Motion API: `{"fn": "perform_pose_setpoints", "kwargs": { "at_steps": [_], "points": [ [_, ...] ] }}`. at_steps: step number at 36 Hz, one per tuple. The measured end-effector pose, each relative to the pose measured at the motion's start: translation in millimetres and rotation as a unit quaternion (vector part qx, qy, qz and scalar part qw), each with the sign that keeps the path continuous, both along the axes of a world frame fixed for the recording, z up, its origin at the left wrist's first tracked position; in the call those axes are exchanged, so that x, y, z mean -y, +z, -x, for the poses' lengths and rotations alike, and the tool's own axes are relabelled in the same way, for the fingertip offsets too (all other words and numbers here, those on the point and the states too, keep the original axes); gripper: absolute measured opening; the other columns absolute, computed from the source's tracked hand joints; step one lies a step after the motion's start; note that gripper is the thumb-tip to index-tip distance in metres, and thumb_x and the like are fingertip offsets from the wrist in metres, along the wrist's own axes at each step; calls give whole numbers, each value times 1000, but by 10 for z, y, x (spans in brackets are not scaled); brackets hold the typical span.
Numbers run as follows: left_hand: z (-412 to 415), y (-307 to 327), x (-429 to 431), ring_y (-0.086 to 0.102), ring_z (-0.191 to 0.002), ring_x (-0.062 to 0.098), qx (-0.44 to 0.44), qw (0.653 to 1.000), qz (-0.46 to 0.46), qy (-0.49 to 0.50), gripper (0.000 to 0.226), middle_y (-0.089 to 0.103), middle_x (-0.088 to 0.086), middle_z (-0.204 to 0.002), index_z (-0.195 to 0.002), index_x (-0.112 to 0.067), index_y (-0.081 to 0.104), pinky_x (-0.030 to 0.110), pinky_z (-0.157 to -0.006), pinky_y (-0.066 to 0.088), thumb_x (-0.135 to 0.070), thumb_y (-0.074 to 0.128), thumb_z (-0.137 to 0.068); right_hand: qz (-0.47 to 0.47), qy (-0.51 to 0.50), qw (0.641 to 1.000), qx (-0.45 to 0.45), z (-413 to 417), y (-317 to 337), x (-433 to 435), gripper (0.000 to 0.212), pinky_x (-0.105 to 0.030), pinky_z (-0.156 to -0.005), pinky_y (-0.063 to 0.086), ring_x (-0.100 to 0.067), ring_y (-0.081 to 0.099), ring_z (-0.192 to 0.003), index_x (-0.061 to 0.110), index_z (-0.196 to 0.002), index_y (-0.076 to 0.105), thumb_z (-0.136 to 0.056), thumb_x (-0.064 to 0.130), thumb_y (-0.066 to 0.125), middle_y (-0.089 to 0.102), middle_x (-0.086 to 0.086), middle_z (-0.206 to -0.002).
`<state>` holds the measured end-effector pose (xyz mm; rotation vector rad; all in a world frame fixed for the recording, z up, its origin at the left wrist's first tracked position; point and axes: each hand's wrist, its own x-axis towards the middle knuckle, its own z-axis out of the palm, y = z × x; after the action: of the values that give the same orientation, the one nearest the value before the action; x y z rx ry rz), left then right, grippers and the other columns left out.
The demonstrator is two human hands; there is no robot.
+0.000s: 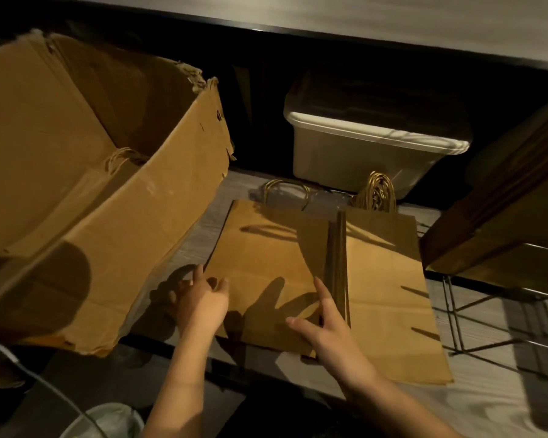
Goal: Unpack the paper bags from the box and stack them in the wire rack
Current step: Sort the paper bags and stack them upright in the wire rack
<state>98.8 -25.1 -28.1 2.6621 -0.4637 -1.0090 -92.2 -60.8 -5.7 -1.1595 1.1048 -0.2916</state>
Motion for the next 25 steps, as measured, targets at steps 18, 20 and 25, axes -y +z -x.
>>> {"fn": "perform_pose_setpoints", "kwargs": {
  "at_steps": [18,20,25],
  "points": [
    [231,17,-85,49,-120,33,-229,903,234,279,56,50,13,-136,-139,-15,44,48,-105,38,-46,52,-93,114,-62,984,120,377,615,169,46,-15,-67,53,-1,65,-95,36,-110,58,-89,-4,53,71,14,-104],
    [299,31,-113,54,-112,31,-270,874,278,294,52,56,9,-129,-136,-19,47,48,-100,42,-48,51,-92,137,-57,983,109,471,663,188,47,-18,-70,52,-1,64,-94,36,-107,60,-87,-6,54,71,14,-101],
    [584,255,-128,62,-100,19,-347,795,410,282,33,66,6,-114,-124,-15,56,34,-75,48,-32,46,-97,203,-75,973,77,781,696,280,51,-33,-89,51,-5,63,-96,28,-103,62,-81,-18,52,70,10,-97]
  ]
}}
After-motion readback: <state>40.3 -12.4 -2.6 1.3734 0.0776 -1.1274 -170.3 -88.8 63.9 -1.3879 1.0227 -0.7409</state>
